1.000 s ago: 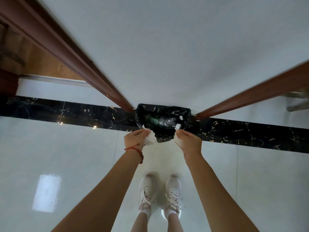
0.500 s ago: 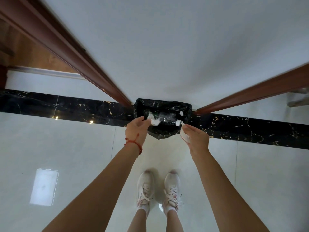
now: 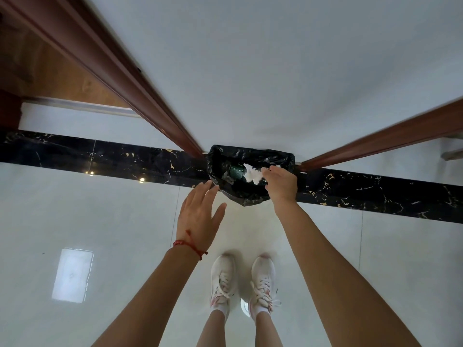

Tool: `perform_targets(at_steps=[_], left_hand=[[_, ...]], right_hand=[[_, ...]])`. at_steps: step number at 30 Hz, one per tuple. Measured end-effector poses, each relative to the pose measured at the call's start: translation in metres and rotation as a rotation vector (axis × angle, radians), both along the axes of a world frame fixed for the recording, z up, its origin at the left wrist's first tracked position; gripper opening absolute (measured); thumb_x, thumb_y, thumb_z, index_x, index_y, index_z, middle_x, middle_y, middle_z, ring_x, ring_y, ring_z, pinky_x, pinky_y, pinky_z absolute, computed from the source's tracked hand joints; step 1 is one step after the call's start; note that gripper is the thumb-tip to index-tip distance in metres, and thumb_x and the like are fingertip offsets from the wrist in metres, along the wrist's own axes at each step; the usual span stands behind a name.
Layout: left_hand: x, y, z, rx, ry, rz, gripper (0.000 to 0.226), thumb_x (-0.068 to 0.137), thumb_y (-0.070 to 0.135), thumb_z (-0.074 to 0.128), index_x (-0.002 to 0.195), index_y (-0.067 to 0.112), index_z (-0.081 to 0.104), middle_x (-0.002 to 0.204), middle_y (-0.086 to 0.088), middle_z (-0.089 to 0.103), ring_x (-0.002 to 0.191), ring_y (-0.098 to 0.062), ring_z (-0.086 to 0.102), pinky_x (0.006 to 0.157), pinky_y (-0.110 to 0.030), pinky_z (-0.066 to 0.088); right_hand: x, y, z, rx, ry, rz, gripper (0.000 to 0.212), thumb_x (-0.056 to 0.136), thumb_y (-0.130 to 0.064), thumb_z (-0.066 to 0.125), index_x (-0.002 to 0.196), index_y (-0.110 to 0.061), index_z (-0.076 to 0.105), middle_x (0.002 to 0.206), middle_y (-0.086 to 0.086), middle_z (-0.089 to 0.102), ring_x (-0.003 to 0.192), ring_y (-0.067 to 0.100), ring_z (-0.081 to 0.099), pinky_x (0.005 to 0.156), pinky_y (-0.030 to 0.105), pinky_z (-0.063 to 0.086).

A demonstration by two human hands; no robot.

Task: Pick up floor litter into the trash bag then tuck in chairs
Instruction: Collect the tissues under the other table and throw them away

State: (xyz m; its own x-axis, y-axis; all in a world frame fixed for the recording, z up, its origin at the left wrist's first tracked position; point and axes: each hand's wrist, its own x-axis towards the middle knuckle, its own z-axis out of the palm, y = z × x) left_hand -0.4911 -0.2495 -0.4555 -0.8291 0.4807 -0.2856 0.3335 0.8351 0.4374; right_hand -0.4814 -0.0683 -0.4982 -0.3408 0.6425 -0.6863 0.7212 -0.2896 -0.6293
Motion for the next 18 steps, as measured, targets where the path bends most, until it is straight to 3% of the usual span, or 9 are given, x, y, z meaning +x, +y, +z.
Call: perform_targets(at_steps=[3, 4, 6, 8, 13, 18], left_hand=[[0.001, -0.004, 0.001, -0.010, 0.002, -0.021, 0.050, 0.085, 0.036, 0.038, 0.113, 0.002, 0.061, 0.117, -0.019, 0.062, 0.110, -0.039, 0.058, 0.090, -0.050, 0.044], [0.002, -0.004, 0.002, -0.012, 0.001, -0.025, 0.049, 0.085, 0.036, 0.038, 0.113, 0.003, 0.061, 0.117, -0.019, 0.063, 0.109, -0.039, 0.058, 0.090, -0.050, 0.044], [0.004, -0.004, 0.007, -0.011, 0.001, -0.036, 0.049, 0.085, 0.035, 0.038, 0.113, 0.002, 0.061, 0.117, -0.019, 0.063, 0.109, -0.039, 0.058, 0.089, -0.050, 0.044], [0.006, -0.004, 0.015, -0.003, 0.006, -0.046, 0.048, 0.085, 0.034, 0.039, 0.112, 0.002, 0.061, 0.116, -0.019, 0.063, 0.108, -0.039, 0.059, 0.089, -0.049, 0.045], [0.011, -0.006, 0.045, 0.001, 0.010, -0.066, 0.048, 0.086, 0.035, 0.039, 0.112, 0.001, 0.061, 0.117, -0.020, 0.062, 0.109, -0.039, 0.058, 0.089, -0.051, 0.045], [0.015, -0.009, 0.090, -0.004, 0.036, -0.082, 0.051, 0.087, 0.037, 0.036, 0.116, 0.003, 0.060, 0.121, -0.019, 0.060, 0.114, -0.039, 0.054, 0.092, -0.052, 0.042]], right_hand=[[0.008, 0.002, 0.003, 0.037, -0.024, 0.094, 0.012, 0.082, -0.018, 0.061, 0.088, -0.009, 0.066, 0.081, -0.002, 0.060, 0.081, 0.019, 0.058, 0.090, 0.035, 0.046], [0.012, 0.002, 0.008, 0.071, -0.018, 0.150, 0.012, 0.084, -0.017, 0.060, 0.089, -0.009, 0.067, 0.083, -0.003, 0.059, 0.082, 0.015, 0.057, 0.086, 0.029, 0.042], [0.024, -0.001, 0.021, 0.134, -0.009, 0.250, 0.029, 0.088, -0.020, 0.058, 0.111, -0.003, 0.063, 0.106, 0.004, 0.064, 0.101, 0.018, 0.058, 0.087, 0.025, 0.039], [0.036, -0.005, 0.034, 0.244, 0.013, 0.355, 0.038, 0.089, -0.022, 0.056, 0.122, -0.003, 0.057, 0.123, 0.011, 0.060, 0.113, 0.024, 0.056, 0.093, 0.028, 0.041], [0.070, -0.010, 0.074, 0.492, 0.032, 0.692, 0.044, 0.093, -0.028, 0.051, 0.131, -0.008, 0.047, 0.138, 0.011, 0.047, 0.130, 0.022, 0.040, 0.100, 0.035, 0.040], [0.098, -0.012, 0.128, 0.744, -0.032, 0.822, 0.044, 0.087, -0.031, 0.054, 0.121, -0.004, 0.057, 0.125, 0.018, 0.058, 0.116, 0.032, 0.055, 0.086, 0.039, 0.051]])
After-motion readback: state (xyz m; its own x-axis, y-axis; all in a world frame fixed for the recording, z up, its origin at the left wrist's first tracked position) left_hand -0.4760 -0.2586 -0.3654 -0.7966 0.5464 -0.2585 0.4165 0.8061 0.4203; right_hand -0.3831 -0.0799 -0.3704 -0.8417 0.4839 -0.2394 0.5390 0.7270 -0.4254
